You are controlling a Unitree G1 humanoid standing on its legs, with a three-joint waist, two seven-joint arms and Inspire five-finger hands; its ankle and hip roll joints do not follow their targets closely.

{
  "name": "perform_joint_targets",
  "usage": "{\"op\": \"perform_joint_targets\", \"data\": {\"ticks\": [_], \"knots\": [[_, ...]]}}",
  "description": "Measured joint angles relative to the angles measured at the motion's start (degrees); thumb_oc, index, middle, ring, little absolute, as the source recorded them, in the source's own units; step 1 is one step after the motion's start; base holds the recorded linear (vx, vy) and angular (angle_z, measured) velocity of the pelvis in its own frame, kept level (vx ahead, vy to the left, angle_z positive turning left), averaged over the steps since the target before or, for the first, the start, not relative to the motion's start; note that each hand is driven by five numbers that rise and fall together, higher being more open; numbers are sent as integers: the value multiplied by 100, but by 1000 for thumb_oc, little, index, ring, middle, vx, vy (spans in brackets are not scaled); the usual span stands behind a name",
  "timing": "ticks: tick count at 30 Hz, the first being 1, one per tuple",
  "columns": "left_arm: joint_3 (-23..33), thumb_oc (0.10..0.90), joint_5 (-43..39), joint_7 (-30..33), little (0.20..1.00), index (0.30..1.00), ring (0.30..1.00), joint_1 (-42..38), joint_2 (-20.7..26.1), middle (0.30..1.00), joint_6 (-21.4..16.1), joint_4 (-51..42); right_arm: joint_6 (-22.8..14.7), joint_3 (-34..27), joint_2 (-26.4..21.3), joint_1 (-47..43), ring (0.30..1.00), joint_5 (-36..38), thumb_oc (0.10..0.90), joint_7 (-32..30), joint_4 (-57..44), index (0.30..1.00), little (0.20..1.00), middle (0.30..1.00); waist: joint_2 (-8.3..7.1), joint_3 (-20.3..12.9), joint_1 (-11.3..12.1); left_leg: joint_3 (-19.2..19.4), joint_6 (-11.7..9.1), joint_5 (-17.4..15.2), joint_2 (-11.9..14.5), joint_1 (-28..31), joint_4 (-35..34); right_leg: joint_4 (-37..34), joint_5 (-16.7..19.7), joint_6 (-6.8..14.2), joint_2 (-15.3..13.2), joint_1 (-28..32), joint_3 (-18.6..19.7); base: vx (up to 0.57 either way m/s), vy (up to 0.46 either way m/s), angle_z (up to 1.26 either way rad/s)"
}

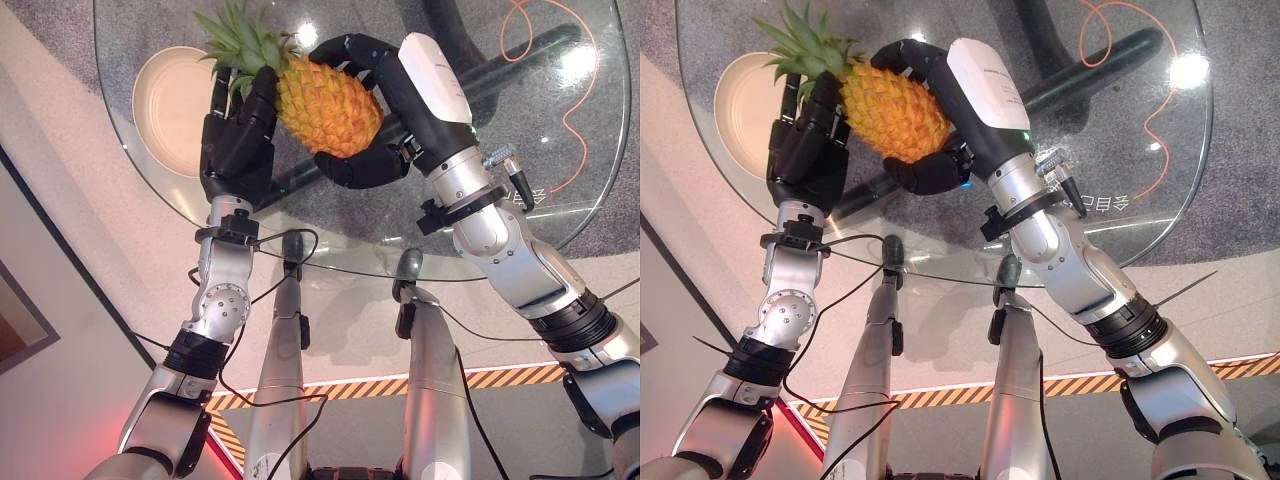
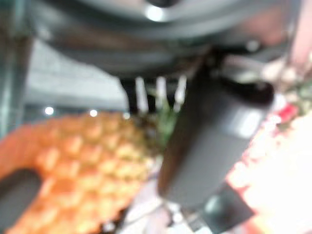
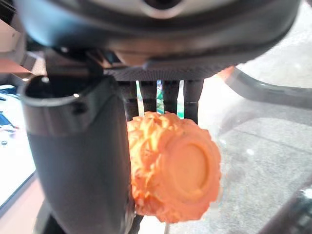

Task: Pick up the fruit to the plate

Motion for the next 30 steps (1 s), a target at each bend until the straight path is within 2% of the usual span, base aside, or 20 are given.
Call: {"op": "perform_joint_targets", "data": {"ticks": [3, 7, 25, 26, 27, 28, 30], "knots": [[158, 100, 0, -66, 200, 300, 300, 0, -1, 300, -68, 60, -139, 54, 4, -12, 300, -41, 100, 7, -52, 300, 200, 300, -1, 0, 0, -7, -1, 2, 0, 0, 1, 3, 1, 0, 1, 2, -4, 0, 0, 0], [162, 100, 2, -174, 200, 300, 300, 5, -1, 300, -215, 154, -138, 97, 16, -35, 300, -41, 100, 28, -90, 300, 200, 300, -7, -2, -1, -29, -3, 9, -1, 0, 0, 1, 4, 1, 1, 10, -17, 0, 0, 0], [205, 100, 2, -222, 200, 300, 300, 2, -2, 300, -245, 162, -129, 94, 15, -53, 300, -40, 100, 71, -143, 300, 200, 300, -12, -2, -19, -41, -3, 10, -2, -1, -11, -17, 4, 2, 1, 18, -27, 0, 0, 0], [204, 100, 2, -222, 200, 300, 300, 2, -2, 300, -246, 162, -129, 93, 16, -54, 676, -40, 539, 70, -143, 676, 639, 676, -12, -2, -18, -40, -3, 10, -3, -1, -12, -19, 4, 2, 1, 17, -27, 0, 0, 0], [201, 100, 2, -222, 200, 300, 300, 2, -2, 300, -248, 163, -129, 93, 16, -56, 676, -40, 539, 69, -143, 676, 639, 676, -12, -2, -17, -40, -3, 10, -2, -1, -13, -18, 4, 2, 1, 17, -27, 0, 0, 0], [200, 100, 2, -222, 200, 300, 300, 2, -2, 300, -253, 164, -129, 93, 15, -58, 900, -40, 800, 67, -142, 900, 900, 900, -12, -2, -17, -40, -3, 10, -3, -1, -14, -20, 4, 2, 1, 18, -27, 0, 0, 0], [199, 100, 2, -222, 200, 300, 300, 0, -5, 300, -296, 164, -129, 94, 19, -57, 900, -39, 800, 66, -143, 900, 900, 900, -12, -2, -19, -40, -3, 10, -3, -1, -14, -22, 3, 2, 1, 18, -27, 0, 0, 0]]}}
